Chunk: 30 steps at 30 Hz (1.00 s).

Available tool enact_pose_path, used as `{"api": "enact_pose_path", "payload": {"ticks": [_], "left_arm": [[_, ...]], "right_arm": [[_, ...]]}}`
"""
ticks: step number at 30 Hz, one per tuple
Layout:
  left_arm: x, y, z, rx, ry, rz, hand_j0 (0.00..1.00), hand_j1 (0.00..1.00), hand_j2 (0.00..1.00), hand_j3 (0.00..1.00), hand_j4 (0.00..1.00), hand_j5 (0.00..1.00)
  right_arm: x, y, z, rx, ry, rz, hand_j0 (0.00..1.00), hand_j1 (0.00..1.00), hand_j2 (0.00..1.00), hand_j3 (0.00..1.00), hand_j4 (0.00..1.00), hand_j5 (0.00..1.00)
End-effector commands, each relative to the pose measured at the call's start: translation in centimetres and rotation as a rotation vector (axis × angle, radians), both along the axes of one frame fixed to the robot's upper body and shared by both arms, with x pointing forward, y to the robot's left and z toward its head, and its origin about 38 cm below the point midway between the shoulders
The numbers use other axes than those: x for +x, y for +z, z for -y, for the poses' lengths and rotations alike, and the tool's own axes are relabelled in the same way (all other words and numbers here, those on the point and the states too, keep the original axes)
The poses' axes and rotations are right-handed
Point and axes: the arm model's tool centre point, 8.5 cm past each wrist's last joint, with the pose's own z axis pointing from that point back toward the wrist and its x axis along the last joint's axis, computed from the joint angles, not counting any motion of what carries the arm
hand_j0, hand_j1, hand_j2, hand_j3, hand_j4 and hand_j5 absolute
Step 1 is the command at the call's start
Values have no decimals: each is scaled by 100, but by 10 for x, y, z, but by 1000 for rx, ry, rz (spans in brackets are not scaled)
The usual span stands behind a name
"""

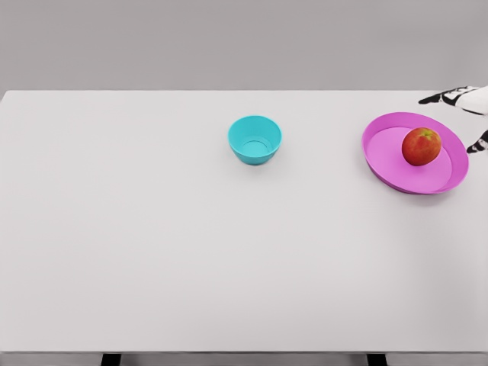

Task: Put the apple from the pink plate into the blue bowl with your right arm

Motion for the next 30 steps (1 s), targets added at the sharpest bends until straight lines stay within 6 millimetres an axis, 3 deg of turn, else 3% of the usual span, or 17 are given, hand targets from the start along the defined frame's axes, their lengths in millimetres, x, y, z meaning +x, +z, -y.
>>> {"api": "enact_pose_path", "payload": {"ticks": [1,6,10,30], "left_arm": [[0,0,0,0,1,0,100,100,100,100,100,100],[0,0,0,0,1,0,100,100,100,100,100,100],[0,0,0,-1,0,1,100,100,100,100,100,100],[0,0,0,0,1,0,100,100,100,100,100,100]], "right_arm": [[2,-31,-3,4,-10,-79,100,100,100,100,100,100],[12,-47,-2,-7,-40,-132,100,100,100,100,100,100],[23,-56,-15,-4,-33,-150,100,100,100,100,100,100],[37,-69,-18,-26,-70,-192,100,100,100,100,100,100]]}}
